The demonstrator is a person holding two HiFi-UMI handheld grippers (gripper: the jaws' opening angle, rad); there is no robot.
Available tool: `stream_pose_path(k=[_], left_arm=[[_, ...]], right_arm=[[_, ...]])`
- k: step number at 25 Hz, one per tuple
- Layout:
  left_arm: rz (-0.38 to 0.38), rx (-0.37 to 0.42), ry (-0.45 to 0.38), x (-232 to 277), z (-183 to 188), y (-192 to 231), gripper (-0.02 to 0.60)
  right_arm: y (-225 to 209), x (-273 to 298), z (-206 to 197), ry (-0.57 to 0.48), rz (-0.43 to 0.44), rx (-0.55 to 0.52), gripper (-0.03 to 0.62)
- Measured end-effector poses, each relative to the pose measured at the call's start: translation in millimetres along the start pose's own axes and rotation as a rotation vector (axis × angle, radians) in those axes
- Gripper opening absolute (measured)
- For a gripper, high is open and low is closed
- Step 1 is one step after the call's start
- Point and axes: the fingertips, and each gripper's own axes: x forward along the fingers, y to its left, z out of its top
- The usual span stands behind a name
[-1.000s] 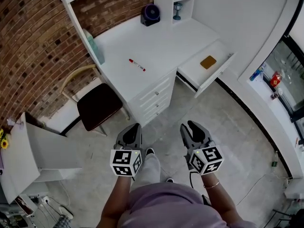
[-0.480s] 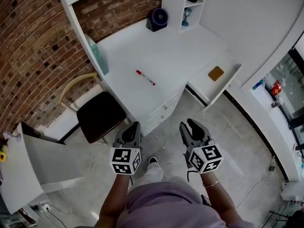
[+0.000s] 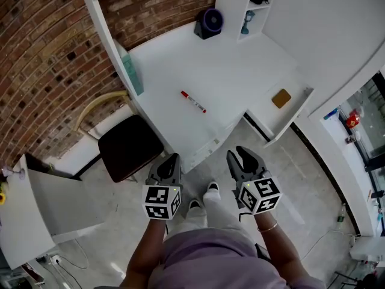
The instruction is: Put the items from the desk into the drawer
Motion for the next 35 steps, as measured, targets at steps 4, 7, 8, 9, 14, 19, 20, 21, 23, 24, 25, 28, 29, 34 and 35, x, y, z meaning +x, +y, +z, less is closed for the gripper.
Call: stream_pose_path(k=[4, 7, 8, 9, 14, 19, 20, 21, 23, 24, 25, 28, 29, 34, 35], left_arm=[[0.014, -0.006, 0.007, 11, 2, 13, -0.002], [0.031, -0.012, 0.007, 20, 6, 22, -0.002], [0.039, -0.013, 0.005, 23, 7, 26, -0.002], [0.047, -0.013, 0.003, 26, 9, 29, -0.002], [0.094, -0.032, 0.013, 40, 11, 44, -0.002], [0.141, -0.051, 0.027, 51, 12, 60, -0.002], [0.152, -0.056, 0.026, 54, 13, 63, -0.002], [0.164, -0.061, 0.025, 55, 14, 65, -0.002], [0.19, -0.07, 0.026, 58, 14, 69, -0.002], [0.202, -0.075, 0.028, 60, 14, 71, -0.002], [0.213, -0.079, 0.03, 61, 14, 73, -0.002], [0.244, -0.094, 0.033, 66, 14, 79, -0.002], [0.253, -0.099, 0.032, 68, 14, 81, -0.002], [0.288, -0.115, 0.029, 75, 16, 87, -0.002], [0.297, -0.118, 0.027, 76, 16, 89, -0.002]], right_arm=[[-2, 29, 4, 0.015, 0.023, -0.026, 0.114], [-5, 53, 7, 0.026, 0.048, -0.046, 0.114], [-5, 62, 8, 0.031, 0.058, -0.055, 0.114], [-6, 70, 9, 0.037, 0.068, -0.063, 0.114], [-13, 109, 8, 0.079, 0.117, -0.077, 0.114], [-23, 148, 5, 0.132, 0.153, -0.114, 0.114], [-25, 156, 4, 0.141, 0.162, -0.123, 0.114], [-26, 163, 4, 0.149, 0.17, -0.131, 0.114], [-29, 178, 1, 0.167, 0.189, -0.144, 0.114], [-30, 184, 0, 0.176, 0.197, -0.15, 0.114], [-31, 191, -1, 0.185, 0.204, -0.157, 0.114], [-34, 209, -6, 0.215, 0.226, -0.173, 0.114], [-35, 215, -7, 0.226, 0.233, -0.177, 0.115], [-38, 243, -17, 0.281, 0.26, -0.205, 0.123], [-38, 248, -20, 0.292, 0.264, -0.213, 0.123]])
